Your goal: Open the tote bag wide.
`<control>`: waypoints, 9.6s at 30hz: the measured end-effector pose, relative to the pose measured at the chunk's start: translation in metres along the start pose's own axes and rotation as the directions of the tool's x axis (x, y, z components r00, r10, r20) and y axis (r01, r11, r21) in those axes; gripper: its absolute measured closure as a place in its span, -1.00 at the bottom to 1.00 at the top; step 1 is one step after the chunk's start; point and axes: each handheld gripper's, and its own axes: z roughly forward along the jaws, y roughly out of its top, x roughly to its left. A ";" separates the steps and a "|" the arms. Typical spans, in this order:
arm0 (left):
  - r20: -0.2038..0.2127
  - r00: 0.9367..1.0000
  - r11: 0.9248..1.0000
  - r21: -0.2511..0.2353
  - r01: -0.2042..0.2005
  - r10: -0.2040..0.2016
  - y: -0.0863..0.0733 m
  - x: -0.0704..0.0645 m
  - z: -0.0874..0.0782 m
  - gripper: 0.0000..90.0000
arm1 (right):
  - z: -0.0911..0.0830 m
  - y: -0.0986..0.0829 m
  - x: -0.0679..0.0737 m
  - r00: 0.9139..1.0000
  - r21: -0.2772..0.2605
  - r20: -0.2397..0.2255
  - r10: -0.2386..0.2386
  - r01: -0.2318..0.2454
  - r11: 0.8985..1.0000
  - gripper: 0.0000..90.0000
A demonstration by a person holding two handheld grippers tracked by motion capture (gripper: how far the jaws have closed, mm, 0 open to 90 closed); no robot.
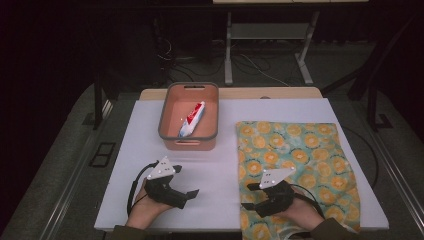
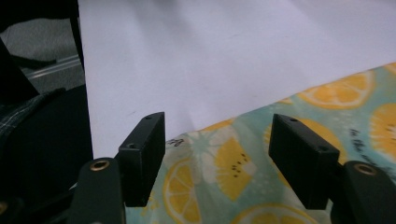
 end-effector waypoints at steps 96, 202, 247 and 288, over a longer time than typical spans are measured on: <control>0.009 1.000 1.000 -0.010 0.004 -0.004 -0.001 -0.001 0.000 -1.00 | -0.053 -0.046 -0.033 0.993 0.164 0.115 -0.016 -0.003 0.987 0.77; 0.037 0.999 1.000 -0.018 -0.014 0.014 -0.005 0.003 0.006 -1.00 | -0.097 0.003 -0.090 0.941 -0.203 0.280 0.192 -0.137 0.970 0.93; 0.036 0.999 1.000 -0.017 -0.018 0.019 -0.005 0.001 0.007 -1.00 | -0.070 0.004 -0.062 0.969 -0.049 0.168 0.181 -0.176 0.983 0.18; 0.041 0.999 1.000 -0.011 -0.025 0.026 -0.004 0.000 0.007 -1.00 | -0.037 0.007 -0.060 0.978 0.014 0.181 0.102 -0.106 0.994 0.99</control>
